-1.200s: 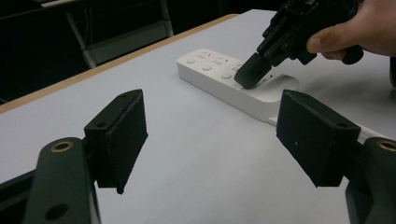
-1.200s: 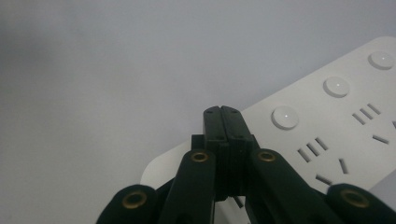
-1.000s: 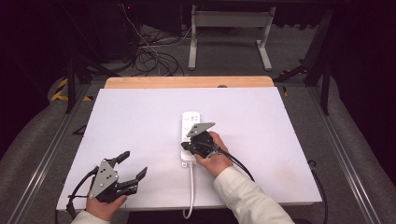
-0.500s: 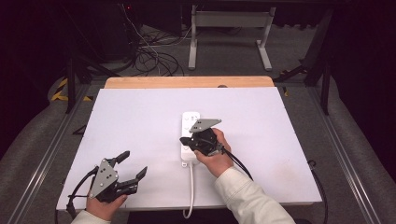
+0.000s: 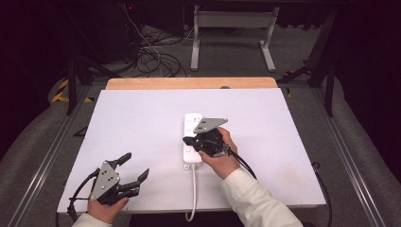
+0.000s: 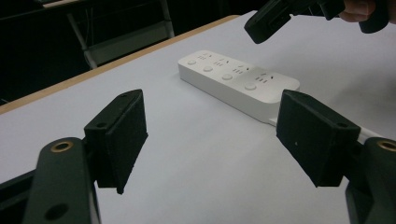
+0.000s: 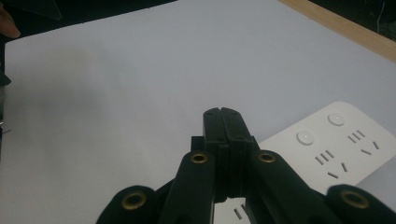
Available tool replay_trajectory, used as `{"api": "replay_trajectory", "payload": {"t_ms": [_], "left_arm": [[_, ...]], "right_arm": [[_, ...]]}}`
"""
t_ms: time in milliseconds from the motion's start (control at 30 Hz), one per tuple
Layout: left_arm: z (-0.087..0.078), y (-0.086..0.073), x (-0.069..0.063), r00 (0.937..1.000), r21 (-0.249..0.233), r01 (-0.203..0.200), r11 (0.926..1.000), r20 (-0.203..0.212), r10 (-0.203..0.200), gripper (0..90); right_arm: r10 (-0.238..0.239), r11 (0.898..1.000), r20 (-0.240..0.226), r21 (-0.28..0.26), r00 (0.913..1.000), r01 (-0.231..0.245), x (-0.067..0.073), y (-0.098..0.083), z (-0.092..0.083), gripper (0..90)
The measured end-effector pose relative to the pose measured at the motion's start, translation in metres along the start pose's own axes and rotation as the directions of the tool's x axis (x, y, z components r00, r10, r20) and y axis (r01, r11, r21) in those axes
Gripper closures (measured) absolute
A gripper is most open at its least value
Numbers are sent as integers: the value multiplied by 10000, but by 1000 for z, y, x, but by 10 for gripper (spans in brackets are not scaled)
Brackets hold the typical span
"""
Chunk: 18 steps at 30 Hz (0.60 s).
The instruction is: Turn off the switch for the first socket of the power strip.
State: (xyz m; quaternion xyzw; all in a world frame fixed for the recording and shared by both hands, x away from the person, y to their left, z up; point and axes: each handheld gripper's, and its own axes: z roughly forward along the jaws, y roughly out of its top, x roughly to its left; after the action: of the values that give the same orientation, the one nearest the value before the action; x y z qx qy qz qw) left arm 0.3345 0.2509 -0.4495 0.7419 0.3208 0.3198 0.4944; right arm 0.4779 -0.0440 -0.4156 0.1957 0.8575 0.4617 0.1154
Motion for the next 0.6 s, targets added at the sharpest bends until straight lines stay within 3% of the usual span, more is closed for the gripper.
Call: {"api": "replay_trajectory", "payload": {"t_ms": [133, 267, 400, 600], "left_arm": [[0, 0, 0, 10000, -31, 20, 10000, -19, -20, 250], [0, 0, 0, 10000, -2, 13, 10000, -3, -13, 250], [0, 0, 0, 10000, -8, 15, 10000, -13, -15, 250], [0, 0, 0, 10000, -22, 21, 10000, -34, -21, 250]], "right_arm": [[-100, 9999, -15, -39, 9999, 100, 0, 1, -3, 896], [-213, 9997, -46, -122, 9998, 212, 1, 2, -6, 775], [-212, 9991, -36, -360, 9998, 211, 0, 3, -8, 596], [33, 9964, -24, -848, 10000, -35, -3, 5, -21, 498]]}}
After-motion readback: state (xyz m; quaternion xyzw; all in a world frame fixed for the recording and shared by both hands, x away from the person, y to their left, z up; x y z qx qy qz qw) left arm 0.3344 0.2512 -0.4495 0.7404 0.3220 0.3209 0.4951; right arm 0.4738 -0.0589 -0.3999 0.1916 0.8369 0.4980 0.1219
